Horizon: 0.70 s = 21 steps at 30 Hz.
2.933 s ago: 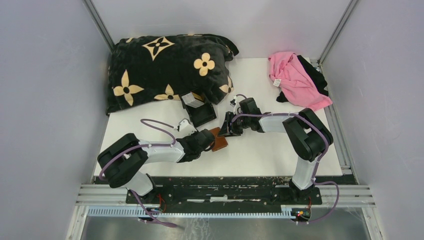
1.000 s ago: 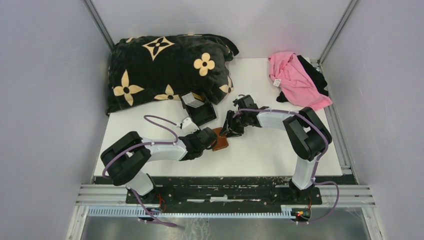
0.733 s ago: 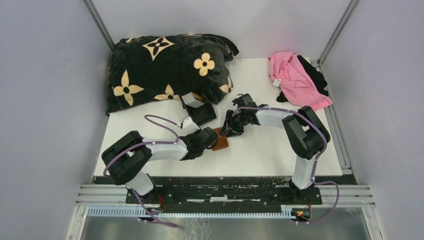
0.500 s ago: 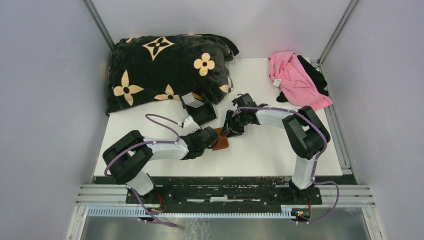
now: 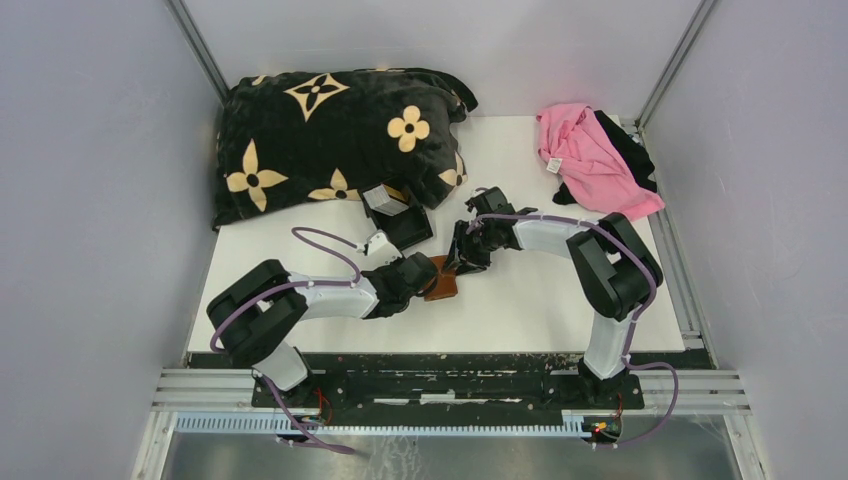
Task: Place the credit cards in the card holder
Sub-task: Close the card holder at the center of the board.
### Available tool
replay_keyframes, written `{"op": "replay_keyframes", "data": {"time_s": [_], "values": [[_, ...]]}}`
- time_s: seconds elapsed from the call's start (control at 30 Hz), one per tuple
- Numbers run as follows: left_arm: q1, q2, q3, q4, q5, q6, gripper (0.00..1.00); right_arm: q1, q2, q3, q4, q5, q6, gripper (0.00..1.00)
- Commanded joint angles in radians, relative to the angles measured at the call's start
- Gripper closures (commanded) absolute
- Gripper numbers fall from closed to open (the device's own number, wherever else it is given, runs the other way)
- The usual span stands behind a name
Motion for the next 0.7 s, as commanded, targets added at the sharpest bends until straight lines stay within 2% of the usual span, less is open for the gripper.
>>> {"op": "replay_keyframes", "data": {"time_s": [0.0, 0.17, 0.67], "values": [[0.001, 0.071, -0.045, -0.165, 0.102, 0.067, 0.76, -0.024, -0.006, -0.031, -0.053, 0.143, 0.021, 0.52], [0.001, 0.069, -0.046, -0.165, 0.103, 0.07, 0.76, -0.027, -0.004, -0.025, -0.046, 0.162, 0.071, 0.51], [0.001, 0.074, -0.042, -0.155, 0.109, 0.088, 0.76, -0.024, 0.038, -0.012, -0.057, 0.143, 0.086, 0.51]]}}
